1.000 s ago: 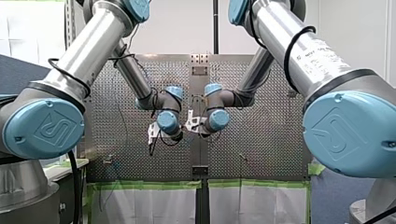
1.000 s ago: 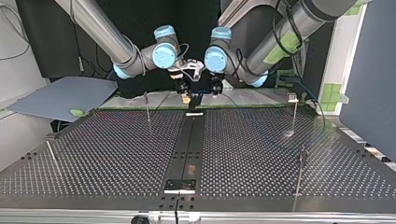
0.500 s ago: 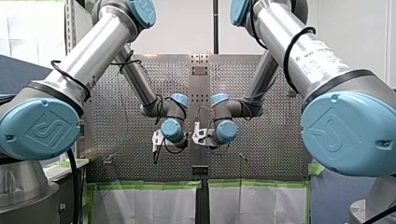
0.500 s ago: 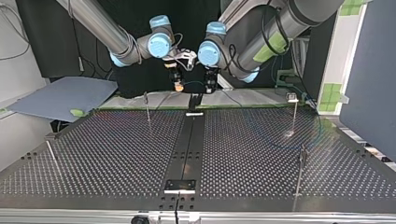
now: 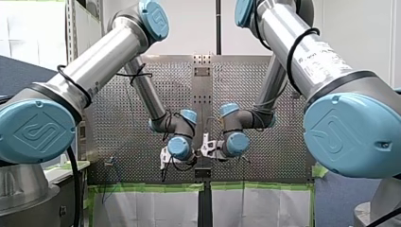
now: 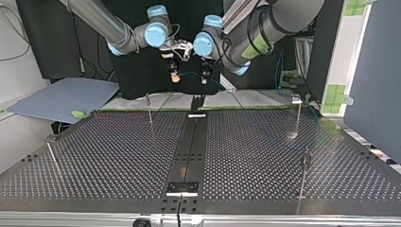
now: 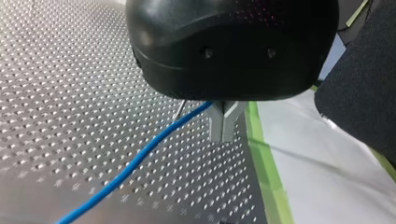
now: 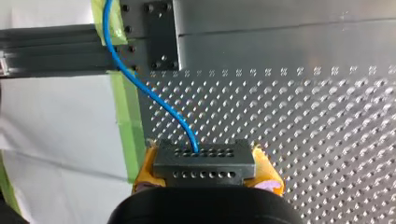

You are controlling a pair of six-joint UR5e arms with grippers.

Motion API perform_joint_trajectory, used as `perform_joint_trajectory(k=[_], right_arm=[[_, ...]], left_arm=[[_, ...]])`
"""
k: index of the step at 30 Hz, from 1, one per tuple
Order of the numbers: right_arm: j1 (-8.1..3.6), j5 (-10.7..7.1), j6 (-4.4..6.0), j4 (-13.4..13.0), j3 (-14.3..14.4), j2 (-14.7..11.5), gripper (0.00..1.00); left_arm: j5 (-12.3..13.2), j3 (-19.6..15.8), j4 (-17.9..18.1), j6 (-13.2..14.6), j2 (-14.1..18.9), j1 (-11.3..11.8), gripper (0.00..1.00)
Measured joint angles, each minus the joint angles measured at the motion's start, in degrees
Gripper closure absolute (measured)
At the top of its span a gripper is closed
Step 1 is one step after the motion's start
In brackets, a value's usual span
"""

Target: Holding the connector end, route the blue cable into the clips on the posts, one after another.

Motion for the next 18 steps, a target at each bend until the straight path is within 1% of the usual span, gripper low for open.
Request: perform_joint_trajectory(k=[5, 10, 12, 16, 18], right_arm=[[-1.01, -0.23, 1.02, -2.41, 2.12, 0.00, 1.00], [-2.28, -1.11, 2.31, -5.03, 3.48, 0.01, 1.00], [-2.78, -1.67, 2.49, -5.98, 3.79, 0.01, 1.00], [-3.84, -2.66, 2.66, -7.93, 4.58, 0.04, 1.00], [-4.47, -3.20, 3.03, -8.92, 5.22, 0.03, 1.00]], left_arm=[[-0.24, 0.00, 1.18, -0.25, -0.58, -1.25, 1.00], [-2.04, 0.00, 3.33, -0.34, -1.64, -3.25, 1.00], [-2.65, 0.00, 4.31, -0.39, -2.45, -3.82, 1.00], [-2.90, 0.00, 6.29, -0.44, -4.33, -4.54, 1.00], [-2.92, 0.00, 7.27, -0.45, -4.93, -4.84, 1.00]])
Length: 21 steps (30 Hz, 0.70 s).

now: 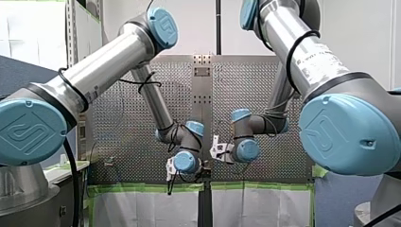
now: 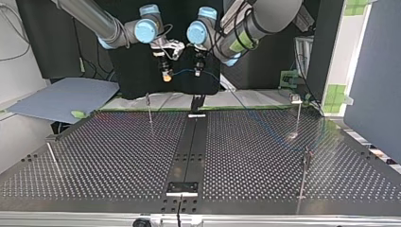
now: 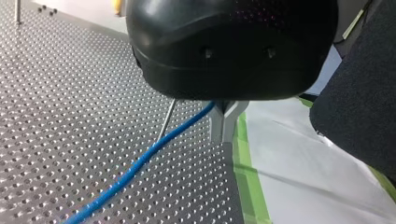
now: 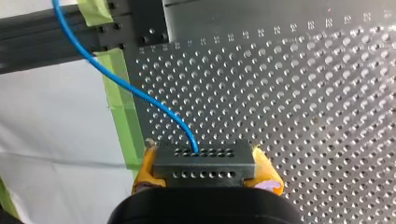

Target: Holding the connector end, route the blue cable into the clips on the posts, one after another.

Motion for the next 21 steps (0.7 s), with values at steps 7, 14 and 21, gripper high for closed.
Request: perform_joint_trajectory(k=[7, 14, 21], right_arm=[[-3.42, -3.34, 1.50, -3.71, 3.27, -0.01, 1.00], [-7.15, -7.06, 1.69, -7.33, 4.00, -0.03, 1.00], [-9.27, -8.57, 1.70, -7.78, 4.01, -0.09, 1.00]], left_arm=[[-0.83, 1.11, 1.60, -0.01, -0.64, -1.06, 1.00], [-2.18, 4.77, -1.42, 0.11, -3.61, -4.43, 1.00], [-3.44, 8.90, -4.57, -1.42, -7.70, -7.55, 1.00]])
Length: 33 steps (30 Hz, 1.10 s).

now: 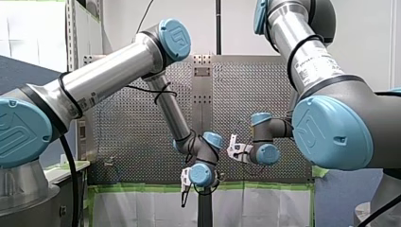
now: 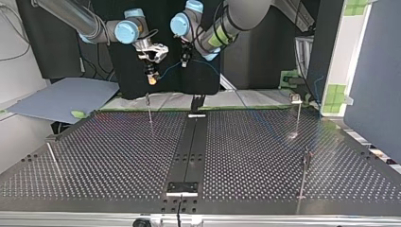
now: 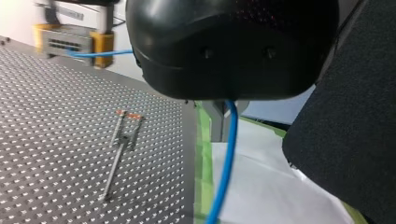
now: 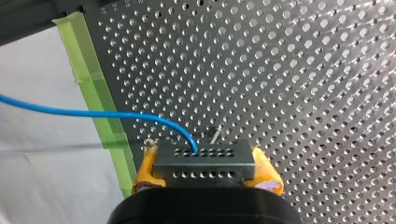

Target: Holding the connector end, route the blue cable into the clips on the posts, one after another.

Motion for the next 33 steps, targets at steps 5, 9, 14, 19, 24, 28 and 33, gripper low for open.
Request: perform_joint_trajectory(k=[5, 9, 14, 19, 24, 28, 33], right_arm=[[-0.35, -0.03, -0.44, 0.34, 0.02, 0.04, 1.00], [-0.57, 0.12, -1.81, 1.10, 0.01, 0.02, 1.00], [-0.86, 0.14, -2.71, 1.86, 0.00, -0.01, 1.00], [-1.71, 0.83, -4.07, 4.06, -0.01, -0.02, 1.00], [-2.79, 1.58, -5.43, 6.57, 0.01, -0.03, 1.00], [-3.82, 1.53, -5.79, 7.88, 0.00, -0.03, 1.00], [-5.75, 1.20, -5.73, 8.20, 0.03, -0.02, 1.00]], left_arm=[[-1.24, 2.72, -0.01, -0.52, -1.91, -0.39, 1.00], [-2.81, 5.18, 0.64, -1.10, -2.28, -0.85, 1.00], [-3.90, 7.88, 1.18, -2.42, -2.32, -1.73, 1.00], [-4.43, 10.64, 1.59, -3.31, -2.33, -2.63, 1.00], [-4.86, 13.28, 2.42, -3.46, -2.37, -3.00, 1.00], [-4.83, 14.11, 2.81, -3.32, -2.40, -2.77, 1.00], [-4.73, 14.28, 2.94, -2.99, -2.42, -2.27, 1.00]])
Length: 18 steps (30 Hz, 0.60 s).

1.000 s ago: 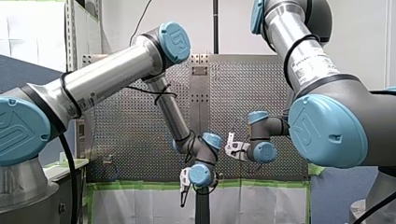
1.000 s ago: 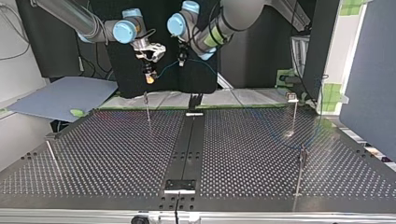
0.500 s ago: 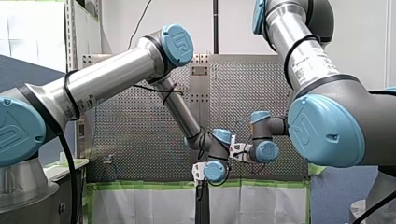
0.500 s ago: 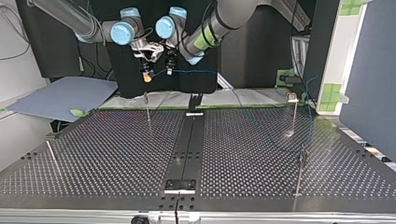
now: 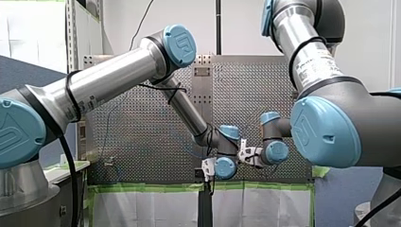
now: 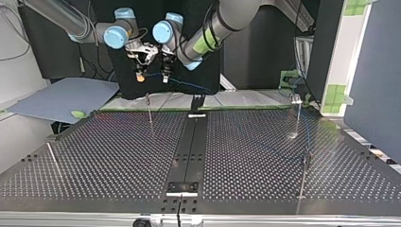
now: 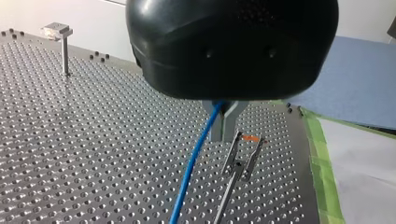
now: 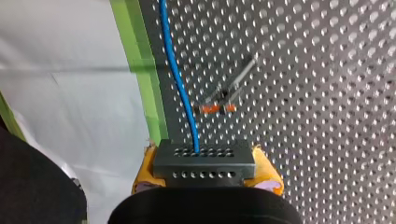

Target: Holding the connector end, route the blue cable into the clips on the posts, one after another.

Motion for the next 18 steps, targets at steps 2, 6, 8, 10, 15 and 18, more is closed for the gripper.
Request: perform_joint_trajectory(k=[2, 6, 8, 10, 15, 18], right_arm=[[-0.90, -0.53, -0.14, -0.06, 0.21, 0.01, 1.00], [-3.20, -2.52, -0.87, -0.31, 0.57, 0.06, 1.00], [-4.17, -3.45, -1.00, -0.46, 0.62, 0.07, 1.00], [-5.32, -4.61, -0.97, -0.77, 0.63, 0.07, 1.00], [-7.29, -7.28, -0.83, -2.10, 0.65, 0.13, 1.00], [-7.67, -7.97, -0.74, -2.82, 0.65, 0.23, 1.00]], left_arm=[[0.03, 0.00, 0.01, 0.06, 0.00, 0.07, 1.00], [1.00, 0.06, 0.02, 0.15, -0.13, 0.80, 1.00], [1.56, 0.43, -0.15, 0.18, -0.62, 1.06, 1.00], [2.05, 1.23, -0.81, 0.32, -1.54, 1.11, 1.00], [2.77, 3.80, -2.43, 0.12, -4.18, 0.75, 1.00], [2.64, 5.36, -2.25, -0.45, -5.76, 0.55, 1.00]])
